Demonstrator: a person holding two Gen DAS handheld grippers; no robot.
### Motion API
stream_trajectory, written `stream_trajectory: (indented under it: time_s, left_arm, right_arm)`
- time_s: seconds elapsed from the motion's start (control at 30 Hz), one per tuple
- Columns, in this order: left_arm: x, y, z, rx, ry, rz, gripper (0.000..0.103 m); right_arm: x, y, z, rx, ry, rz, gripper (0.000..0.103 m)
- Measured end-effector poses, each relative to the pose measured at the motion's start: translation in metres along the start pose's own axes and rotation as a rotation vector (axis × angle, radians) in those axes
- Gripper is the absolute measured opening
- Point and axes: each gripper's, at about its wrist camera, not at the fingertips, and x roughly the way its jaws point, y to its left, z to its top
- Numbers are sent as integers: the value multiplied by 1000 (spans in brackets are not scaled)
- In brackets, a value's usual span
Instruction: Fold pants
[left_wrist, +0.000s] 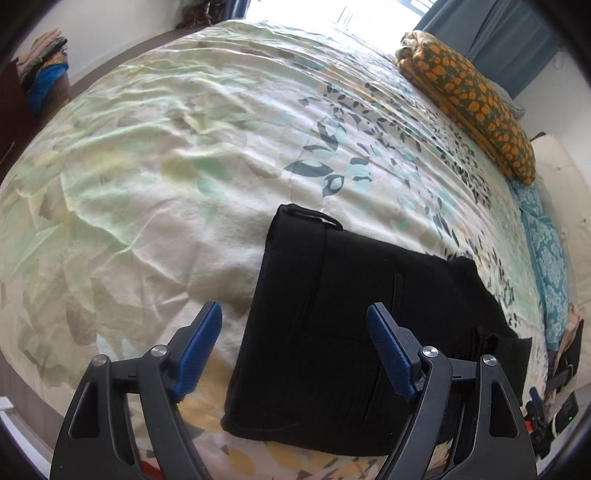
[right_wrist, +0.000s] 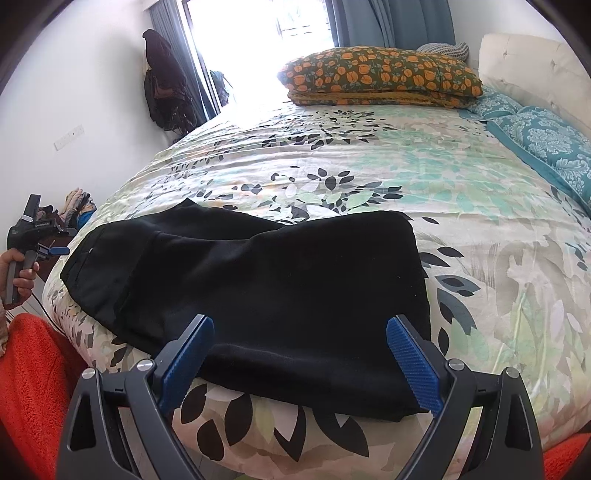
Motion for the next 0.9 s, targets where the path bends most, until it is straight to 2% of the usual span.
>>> stream_trajectory:
  time_s: [0.1,0.23,0.43,0.6,0.67,0.77,0.8,0.87,0.9]
  left_arm:
    - [24,11,-3,-35,45,20,83]
    - [35,29,-11,-143,45,-64,88]
    - [43,28,-10,-156,79,-76,97]
    - [45,23,-8,-164,90,-60,99]
    - [46,20,-8,-161,129,-75,98]
    - [44,11,-9,-119,172,-126,91]
    - [42,8,-11,-112,176,-121,67]
    - [35,10,-12,-142,168,-121,48]
    - [30,10,-12,-155,159,-118,33]
  right_arm:
    - [3,8,-1,-27,11,0,94]
    - [4,16,-4,-67,18,6,95]
    - [6,15,-5,-70,21,20,94]
    - [1,9,-3,-41,5,22,94]
    - [0,6,-3,-29,1,19,95]
    - [0,1,-3,-10,0,14,95]
    - [0,0,-3,-4,-1,14,95]
    - [0,-3,-2,5,-4,15,94]
    - [0,-3,-1,10,-7,15,94]
